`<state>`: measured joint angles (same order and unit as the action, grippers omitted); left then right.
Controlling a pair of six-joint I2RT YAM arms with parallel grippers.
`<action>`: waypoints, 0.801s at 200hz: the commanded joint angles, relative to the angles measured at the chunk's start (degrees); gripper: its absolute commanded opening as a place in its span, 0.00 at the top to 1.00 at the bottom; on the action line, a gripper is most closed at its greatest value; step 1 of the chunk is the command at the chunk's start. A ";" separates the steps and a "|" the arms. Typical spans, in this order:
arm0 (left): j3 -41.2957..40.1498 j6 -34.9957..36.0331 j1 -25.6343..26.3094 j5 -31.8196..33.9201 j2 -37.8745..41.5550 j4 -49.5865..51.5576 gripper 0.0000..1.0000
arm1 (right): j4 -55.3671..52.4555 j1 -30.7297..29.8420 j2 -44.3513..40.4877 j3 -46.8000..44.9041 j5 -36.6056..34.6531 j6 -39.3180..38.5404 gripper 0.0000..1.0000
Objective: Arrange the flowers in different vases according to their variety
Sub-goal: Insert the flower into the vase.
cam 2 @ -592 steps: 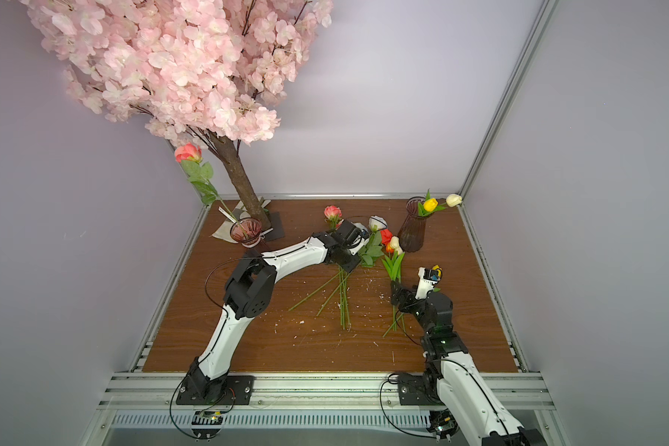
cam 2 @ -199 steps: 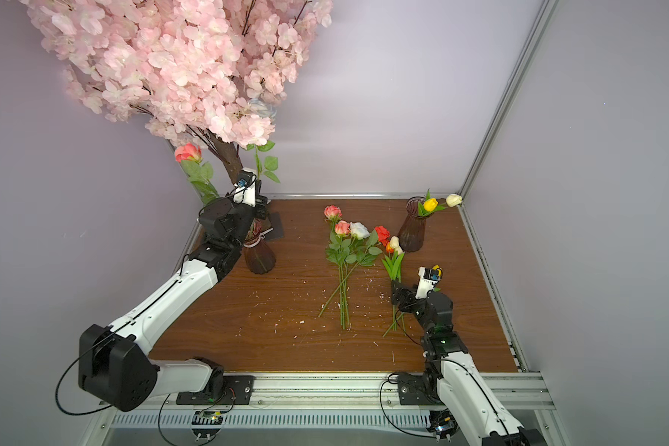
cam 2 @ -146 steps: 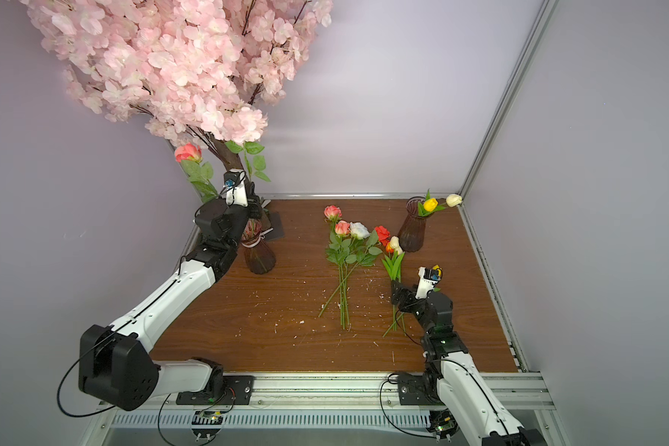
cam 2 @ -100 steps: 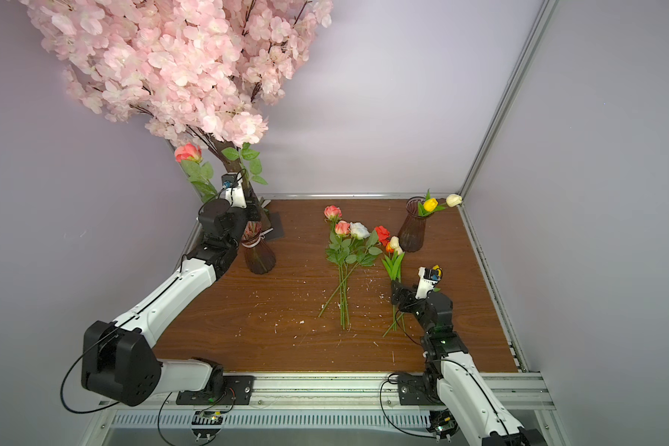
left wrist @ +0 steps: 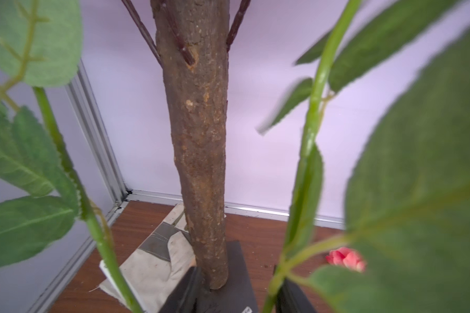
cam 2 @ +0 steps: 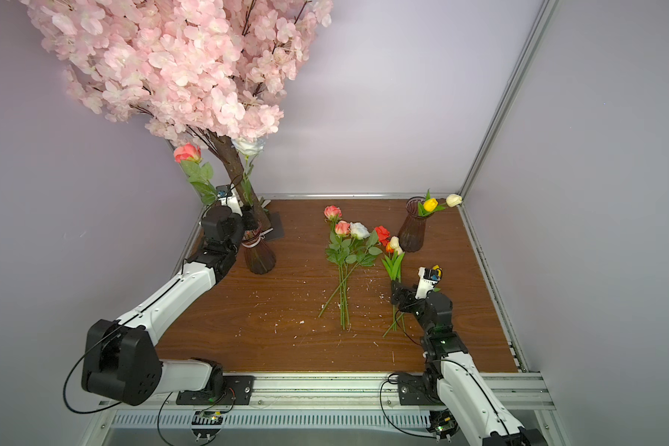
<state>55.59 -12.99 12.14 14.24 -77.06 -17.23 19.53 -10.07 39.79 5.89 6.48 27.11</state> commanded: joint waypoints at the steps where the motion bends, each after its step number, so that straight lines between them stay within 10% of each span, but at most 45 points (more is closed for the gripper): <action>1: 0.59 -2.81 -0.79 2.53 3.15 4.07 0.51 | 2.18 -0.14 -0.11 0.42 -0.67 0.43 0.11; 91: 0.99 -5.53 -0.37 -2.47 10.08 16.66 0.00 | 2.23 -0.31 0.17 0.43 -0.79 0.40 0.11; 160: -0.73 -6.31 6.06 -2.62 16.77 25.34 0.01 | 2.42 -0.39 0.25 0.53 0.04 0.31 0.11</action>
<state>55.46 -18.90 14.72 11.27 -63.40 4.16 19.53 -10.17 39.86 5.89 6.28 27.09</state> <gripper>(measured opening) 0.993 0.893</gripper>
